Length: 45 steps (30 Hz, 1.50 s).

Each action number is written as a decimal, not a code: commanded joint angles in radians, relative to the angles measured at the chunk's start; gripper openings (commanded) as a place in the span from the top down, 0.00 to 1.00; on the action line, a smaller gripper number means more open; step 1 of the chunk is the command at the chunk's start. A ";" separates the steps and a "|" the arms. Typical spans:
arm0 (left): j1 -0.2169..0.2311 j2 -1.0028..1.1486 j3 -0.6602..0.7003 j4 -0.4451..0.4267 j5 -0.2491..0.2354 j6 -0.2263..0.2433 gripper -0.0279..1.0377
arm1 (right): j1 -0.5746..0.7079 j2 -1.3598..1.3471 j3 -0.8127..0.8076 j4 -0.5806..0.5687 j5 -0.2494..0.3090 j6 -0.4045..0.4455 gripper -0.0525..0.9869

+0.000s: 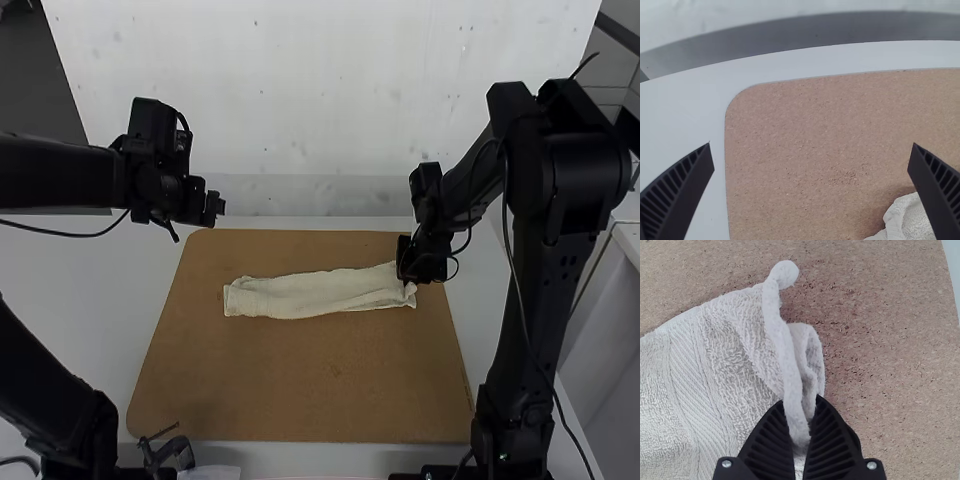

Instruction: Fold the towel.

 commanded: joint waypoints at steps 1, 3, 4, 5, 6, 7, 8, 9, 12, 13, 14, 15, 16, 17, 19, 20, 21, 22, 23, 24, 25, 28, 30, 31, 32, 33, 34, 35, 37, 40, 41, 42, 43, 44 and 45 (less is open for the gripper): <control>0.013 -0.029 -0.006 0.024 0.031 0.008 0.04 | 0.018 0.043 -0.004 -0.018 -0.036 0.026 0.93; 0.024 -0.029 -0.006 0.024 0.040 0.009 0.04 | 0.021 0.040 -0.004 -0.026 -0.036 0.032 0.93; 0.022 -0.030 -0.006 0.024 0.040 0.009 0.04 | 0.023 0.037 -0.004 -0.026 -0.036 0.036 0.93; 0.022 -0.032 -0.006 0.024 0.040 0.011 0.04 | 0.023 0.032 -0.004 -0.026 -0.036 0.041 0.93; 0.022 -0.038 -0.008 0.022 0.040 0.009 0.04 | 0.021 0.026 -0.004 -0.026 -0.036 0.041 0.93; 0.021 -0.042 -0.011 0.022 0.040 0.009 0.04 | 0.018 0.021 -0.004 -0.026 -0.036 0.042 0.93; 0.019 -0.045 -0.014 0.022 0.040 0.009 0.04 | 0.012 0.014 -0.007 -0.024 -0.035 0.044 0.93; 0.018 -0.045 -0.016 0.022 0.040 0.009 0.04 | 0.001 0.003 -0.009 -0.027 -0.035 0.042 0.93; 0.015 -0.041 -0.020 0.024 0.040 0.009 0.04 | -0.056 -0.045 -0.015 -0.038 -0.036 0.018 0.93; 0.015 -0.039 -0.020 0.024 0.040 0.009 0.04 | -0.082 -0.060 -0.016 -0.038 -0.036 0.006 0.93; 0.013 -0.036 -0.020 0.025 0.040 0.008 0.04 | -0.108 -0.077 -0.018 -0.039 -0.036 -0.016 0.93; 0.013 -0.035 -0.020 0.025 0.040 0.008 0.04 | -0.138 -0.094 -0.018 -0.044 -0.036 -0.030 0.93; 0.013 -0.033 -0.020 0.027 0.040 0.008 0.04 | -0.169 -0.104 -0.018 -0.050 -0.036 -0.050 0.93; 0.013 -0.033 -0.020 0.031 0.039 0.008 0.04 | -0.198 -0.120 -0.015 -0.061 -0.036 -0.066 0.93; 0.015 -0.030 -0.020 0.033 0.039 0.008 0.04 | -0.258 -0.138 -0.012 -0.067 -0.036 -0.103 0.93; 0.015 -0.030 -0.020 0.033 0.039 0.008 0.04 | -0.286 -0.143 -0.010 -0.067 -0.036 -0.119 0.93; 0.015 -0.029 -0.020 0.034 0.039 0.008 0.04 | -0.313 -0.146 -0.007 -0.069 -0.038 -0.134 0.93; 0.015 -0.024 -0.020 0.036 0.037 0.008 0.04 | -0.339 -0.146 -0.004 -0.070 -0.038 -0.148 0.93; 0.015 -0.022 -0.020 0.036 0.037 0.008 0.04 | -0.365 -0.146 0.000 -0.069 -0.038 -0.162 0.93; 0.015 -0.021 -0.020 0.036 0.035 0.006 0.04 | -0.387 -0.146 0.002 -0.070 -0.039 -0.177 0.93; 0.015 -0.019 -0.020 0.036 0.035 0.006 0.04 | -0.408 -0.146 0.005 -0.069 -0.038 -0.191 0.93; 0.015 -0.018 -0.020 0.037 0.035 0.008 0.04 | -0.473 -0.140 0.017 -0.076 -0.039 -0.232 0.93; 0.018 -0.018 -0.020 0.039 0.035 0.008 0.04 | -0.511 -0.137 0.031 -0.079 -0.039 -0.254 0.93; 0.019 -0.019 -0.020 0.041 0.034 0.008 0.04 | -0.530 -0.134 0.040 -0.081 -0.039 -0.260 0.93; 0.021 -0.018 -0.020 0.041 0.034 0.008 0.04 | -0.543 -0.131 0.053 -0.085 -0.039 -0.261 0.93; 0.024 -0.018 -0.020 0.042 0.032 0.008 0.04 | -0.557 -0.126 0.063 -0.090 -0.039 -0.269 0.93; 0.025 -0.019 -0.020 0.044 0.032 0.009 0.04 | -0.566 -0.124 0.074 -0.095 -0.039 -0.272 0.93; 0.027 -0.019 -0.020 0.044 0.032 0.009 0.04 | -0.573 -0.124 0.080 -0.099 -0.039 -0.274 0.93; 0.025 -0.019 -0.020 0.047 0.034 0.012 0.04 | -0.577 -0.124 0.096 -0.116 -0.039 -0.274 0.93; 0.027 -0.019 -0.020 0.054 0.034 0.014 0.04 | -0.556 -0.143 0.096 -0.144 -0.041 -0.270 0.93; 0.027 -0.018 -0.020 0.056 0.034 0.014 0.04 | -0.534 -0.149 0.091 -0.154 -0.041 -0.266 0.93; 0.027 -0.016 -0.020 0.057 0.034 0.014 0.04 | -0.504 -0.163 0.080 -0.154 -0.041 -0.254 0.93; 0.027 -0.016 -0.022 0.059 0.032 0.014 0.04 | -0.471 -0.180 0.070 -0.154 -0.041 -0.238 0.93; 0.027 -0.016 -0.022 0.059 0.031 0.014 0.04 | -0.431 -0.192 0.060 -0.156 -0.036 -0.220 0.93; 0.027 -0.016 -0.022 0.060 0.031 0.014 0.04 | -0.392 -0.203 0.051 -0.154 -0.031 -0.195 0.93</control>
